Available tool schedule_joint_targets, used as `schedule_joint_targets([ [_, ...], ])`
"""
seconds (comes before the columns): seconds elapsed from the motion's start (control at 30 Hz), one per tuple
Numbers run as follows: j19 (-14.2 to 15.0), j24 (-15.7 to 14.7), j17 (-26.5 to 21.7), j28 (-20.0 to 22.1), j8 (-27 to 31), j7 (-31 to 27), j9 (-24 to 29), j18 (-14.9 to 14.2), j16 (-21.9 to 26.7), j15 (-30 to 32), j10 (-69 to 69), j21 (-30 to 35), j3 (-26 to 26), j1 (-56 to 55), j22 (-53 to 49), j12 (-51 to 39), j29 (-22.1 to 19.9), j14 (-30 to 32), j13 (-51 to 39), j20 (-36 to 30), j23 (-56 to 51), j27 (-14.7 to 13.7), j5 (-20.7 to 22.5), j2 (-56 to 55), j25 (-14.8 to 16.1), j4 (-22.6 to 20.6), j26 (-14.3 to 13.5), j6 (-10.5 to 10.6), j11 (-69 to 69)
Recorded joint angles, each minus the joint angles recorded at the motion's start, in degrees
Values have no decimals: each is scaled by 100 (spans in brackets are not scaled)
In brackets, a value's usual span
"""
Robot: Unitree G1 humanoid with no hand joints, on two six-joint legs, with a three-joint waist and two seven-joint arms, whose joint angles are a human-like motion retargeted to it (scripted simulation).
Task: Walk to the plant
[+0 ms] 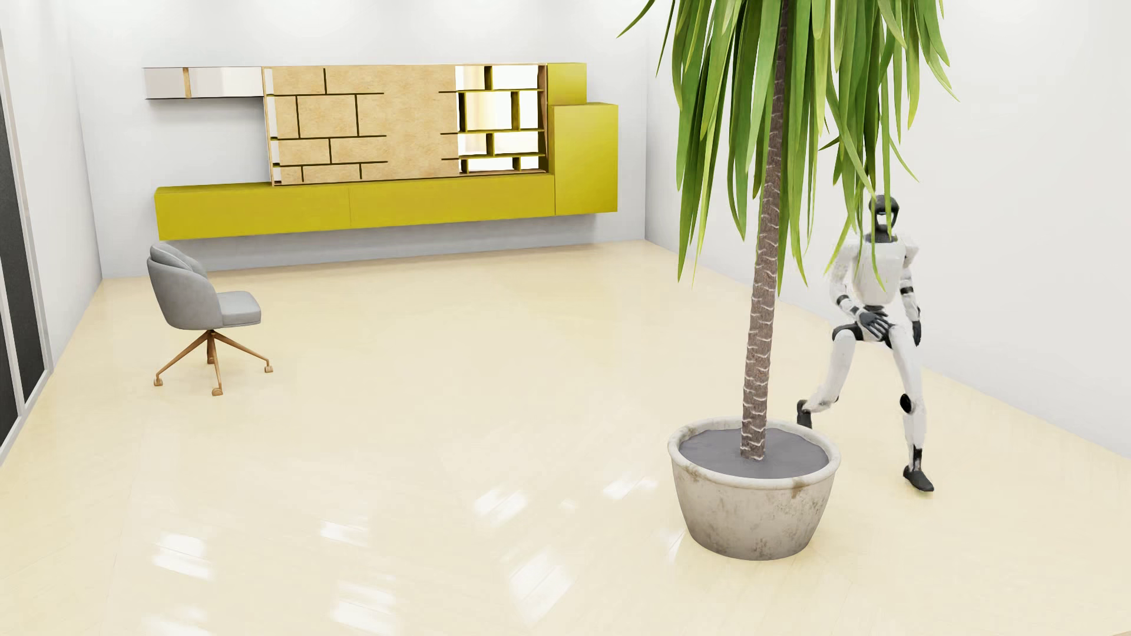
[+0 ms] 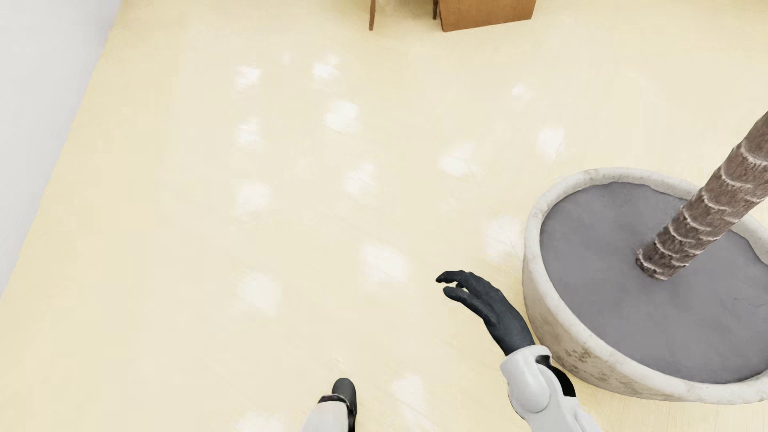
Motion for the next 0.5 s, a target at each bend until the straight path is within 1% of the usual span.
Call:
schedule_joint_targets([
  [0.03,-45,112,33,146,138,456,88,120,-203,721,917,57,-65,83,5,-13,76,-692,435,-63,-335,85,-374,-793,64,178,65,-45,1688],
  [0.07,-674,209,204,262,75,879,184,164,-280,453,1377,49,-207,392,180,-320,62,-1320,827,-210,-381,312,-914,-1812,-22,306,213,-112,2981],
  [0.1,-1290,285,386,392,-77,1324,254,179,-243,-60,1369,-7,-424,943,440,-799,-108,-1769,1118,-454,-205,540,-1235,-2774,-307,307,374,-174,3578],
  [0.13,-1370,363,534,499,-137,1763,290,194,-79,-266,1068,-123,-670,1629,709,-1322,-408,-2106,1352,-812,96,680,-965,-3558,-542,188,471,-212,3609],
  [0.17,-907,416,660,529,-141,2185,300,221,208,-429,684,-341,-900,2316,921,-1822,-691,-2393,1579,-1249,455,734,-306,-4131,-442,-9,453,-217,3161],
  [0.2,-344,468,676,519,-69,2585,297,254,544,-452,375,-664,-1108,2926,946,-2160,-833,-2677,1829,-1650,784,745,481,-4534,-43,-264,313,-194,2344],
  [0.23,234,419,613,472,25,2963,291,280,955,-320,146,-1059,-1300,3455,843,-2483,-862,-2963,2050,-1963,1013,815,1209,-4762,341,-537,132,-149,1228],
  [0.27,708,275,553,439,-92,3252,278,376,1396,383,-21,-1559,-1474,3892,675,-2808,-903,-3147,2314,-2190,1120,874,1647,-4805,606,-820,-25,-99,-210],
  [0.3,694,157,647,278,-1280,3362,244,428,1855,1582,43,-2159,-1600,4203,426,-3227,-895,-3156,2445,-2251,868,1309,1545,-4682,830,-1103,-99,-93,-1637],
  [0.33,-1688,134,930,262,-3492,3317,186,144,2245,2126,698,-2903,-1702,4261,231,-3631,-1008,-2998,2785,-2300,553,1550,1068,-4296,1083,-1191,-91,-133,-2295],
  [0.37,-1821,260,1275,426,-3628,3004,158,-375,2543,391,2184,-3715,-1958,4008,67,-3968,-1219,-2250,3164,-2325,246,1638,500,-3816,1359,-1127,-40,-151,-2051],
  [0.4,-1826,409,1677,787,-3535,2645,213,-578,2813,-493,3992,-4363,-2200,3439,-11,-4193,-1474,-1255,3331,-2195,219,1460,197,-3749,1628,-844,59,-202,-1332],
  [0.43,-1827,437,1908,1350,-3213,2436,319,-447,2985,-957,5374,-4790,-2371,2776,-157,-3991,-1764,-1285,3054,-1750,313,1432,102,-3937,1817,-343,179,-226,-476],
  [0.47,-1827,217,1955,1904,-2781,2215,409,283,2899,-1210,6087,-4903,-2399,2072,-289,-3492,-2011,-1589,2563,-1133,432,1437,192,-4117,1952,264,258,-246,103],
  [0.5,-1827,-200,1847,2125,-2272,1891,447,662,2754,-1294,5999,-4640,-2290,1435,-303,-2987,-1959,-1876,2177,-683,562,1279,433,-4221,1977,739,252,-278,353],
])
